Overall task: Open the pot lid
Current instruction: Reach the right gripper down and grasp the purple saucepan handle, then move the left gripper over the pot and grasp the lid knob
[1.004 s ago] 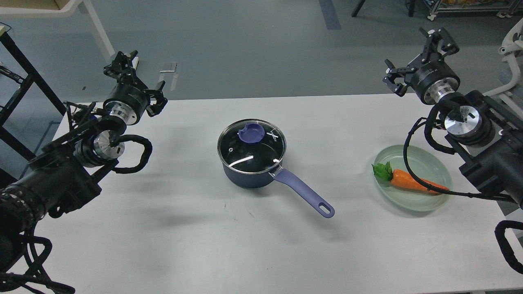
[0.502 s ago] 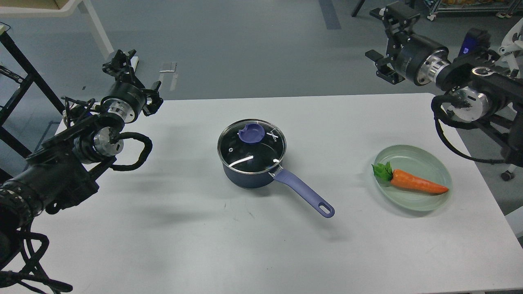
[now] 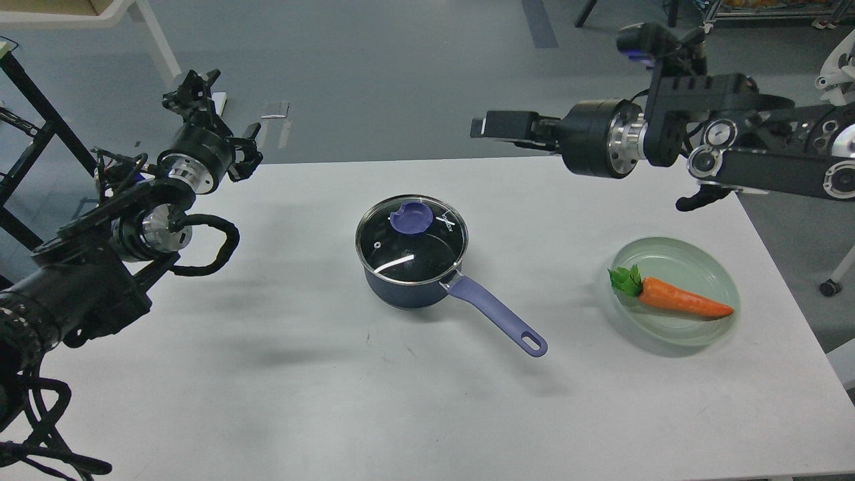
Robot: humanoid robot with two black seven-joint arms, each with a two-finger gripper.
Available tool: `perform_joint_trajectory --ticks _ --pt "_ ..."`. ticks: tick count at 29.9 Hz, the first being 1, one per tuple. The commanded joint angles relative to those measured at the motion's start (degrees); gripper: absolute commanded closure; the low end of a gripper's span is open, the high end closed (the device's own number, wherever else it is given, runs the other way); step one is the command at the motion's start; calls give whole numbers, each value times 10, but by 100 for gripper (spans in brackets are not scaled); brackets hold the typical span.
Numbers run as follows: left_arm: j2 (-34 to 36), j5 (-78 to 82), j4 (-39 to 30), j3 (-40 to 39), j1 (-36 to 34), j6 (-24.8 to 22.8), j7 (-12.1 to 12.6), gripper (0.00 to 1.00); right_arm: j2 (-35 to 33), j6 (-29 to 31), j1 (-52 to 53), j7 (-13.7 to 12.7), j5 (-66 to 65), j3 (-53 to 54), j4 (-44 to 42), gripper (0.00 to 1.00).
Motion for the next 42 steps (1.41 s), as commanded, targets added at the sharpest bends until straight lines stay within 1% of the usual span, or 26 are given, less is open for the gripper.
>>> perform_joint_trajectory --ticks 1,3,7,9,11,14,19,23,27,37,42 --pt "2 0 -1 0 1 -4 1 1 19 -20 26 0 -61 -72 58 4" --pt "3 0 -1 0 1 -5 1 1 32 -25 26 0 -85 -96 63 7" --pt "6 0 -1 0 0 -5 2 1 71 -38 6 0 -91 -136 62 10" --pt "7 3 -3 4 0 -13 5 1 94 -48 -5 0 -92 -156 59 14" --pt "10 10 -8 11 0 -26 2 1 108 -49 -10 0 -92 -165 57 18" --pt "18 18 -13 12 2 -29 2 1 120 -49 -14 0 -93 -169 58 25" --pt "22 18 -13 12 3 -30 3 1 134 -48 -16 1 -95 -191 58 32" --pt "21 17 -13 12 3 -30 1 1 138 -47 -17 0 -95 -193 58 39" --pt "19 17 -12 12 1 -29 2 1 137 -47 -22 1 -95 -192 58 43" --pt "18 23 -13 17 -4 -24 4 1 134 -45 -22 -2 -95 -193 58 69" --pt "16 116 -14 21 -21 -25 2 1 137 -43 -18 -2 -94 -191 58 80"
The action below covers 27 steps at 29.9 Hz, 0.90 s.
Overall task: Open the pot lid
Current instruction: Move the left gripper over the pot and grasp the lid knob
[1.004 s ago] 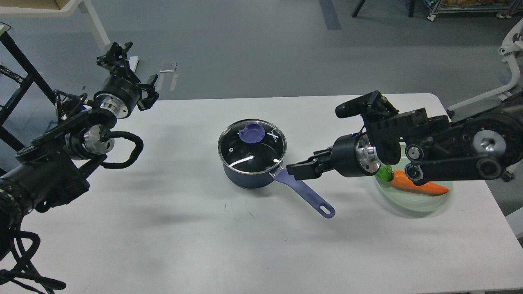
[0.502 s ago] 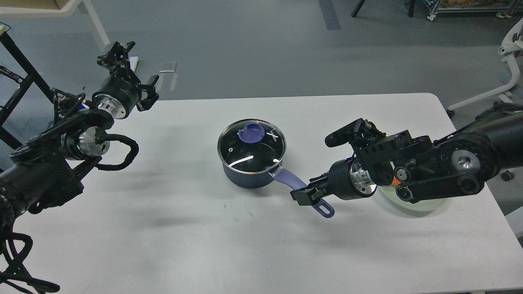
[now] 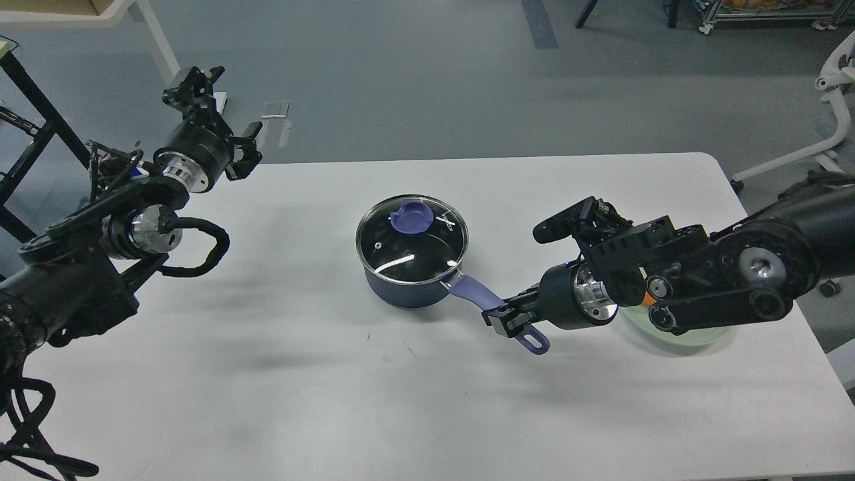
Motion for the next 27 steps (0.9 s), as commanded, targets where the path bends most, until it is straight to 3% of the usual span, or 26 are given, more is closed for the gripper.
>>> perform_joint_trajectory --ticks 1,14,19,27 --pt "-3 80 -1 1 -10 -1 -1 1 3 2 5 0 1 2 0 81" --pt "3 547 -136 43 -53 21 -6 1 12 2 2 0 1 3 -2 81" --pt "-1 765 -195 44 -56 50 -8 1 12 3 2 0 1 3 -2 81" --pt "-6 1016 -200 122 -63 127 -16 1 13 3 3 1 1 4 -2 81"
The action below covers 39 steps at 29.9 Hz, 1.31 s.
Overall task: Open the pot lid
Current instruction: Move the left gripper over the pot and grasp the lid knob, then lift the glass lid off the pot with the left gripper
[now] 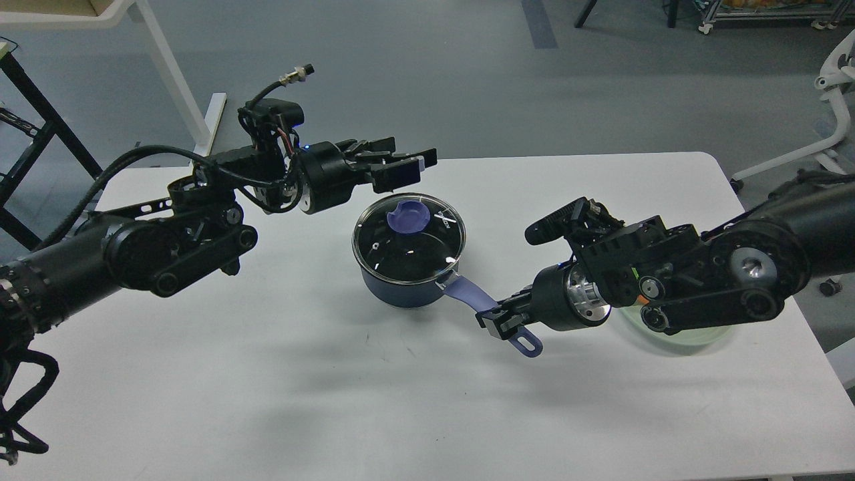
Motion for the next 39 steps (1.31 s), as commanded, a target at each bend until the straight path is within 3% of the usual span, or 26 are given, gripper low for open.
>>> perform_joint_trajectory --ticks 1,12,17,28,36,39 --pt "-1 64 0 50 -3 42 -1 1 2 0 0 1 -1 0 0 81" --pt "-19 64 32 148 -3 108 -2 2 7 3 3 1 0 0 0 81" --pt "-28 64 49 164 -1 123 -16 6 6 4 4 1 0 0 -1 81" --pt "-27 59 56 176 -1 136 -21 60 7 4 5 1 1 1 0 81" --pt "-16 54 48 165 -2 137 -23 63 5 4 5 1 2 2 -1 81" --pt "11 13 38 157 -13 141 -35 62 5 4 4 2 3 2 0 81"
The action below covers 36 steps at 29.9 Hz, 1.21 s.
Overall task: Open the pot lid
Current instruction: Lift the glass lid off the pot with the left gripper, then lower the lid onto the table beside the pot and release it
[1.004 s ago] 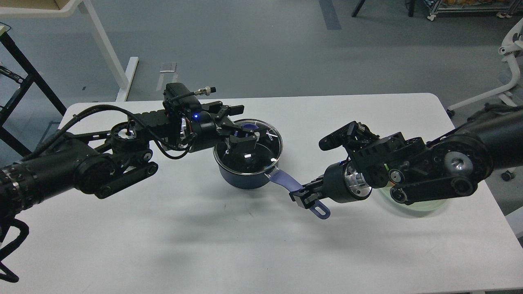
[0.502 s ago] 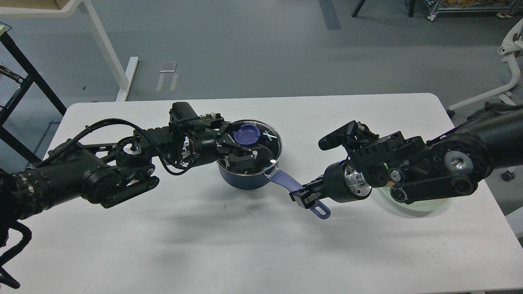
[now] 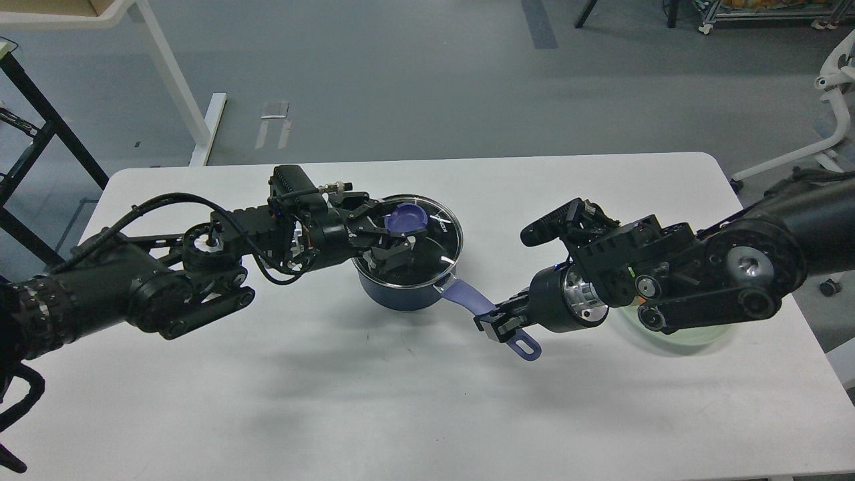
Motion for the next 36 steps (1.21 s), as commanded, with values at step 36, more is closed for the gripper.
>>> perform_joint_trajectory --ticks 36 --pt "201 -171 159 39 175 91 -34 28 -2 0 -2 1 0 6 0 80"
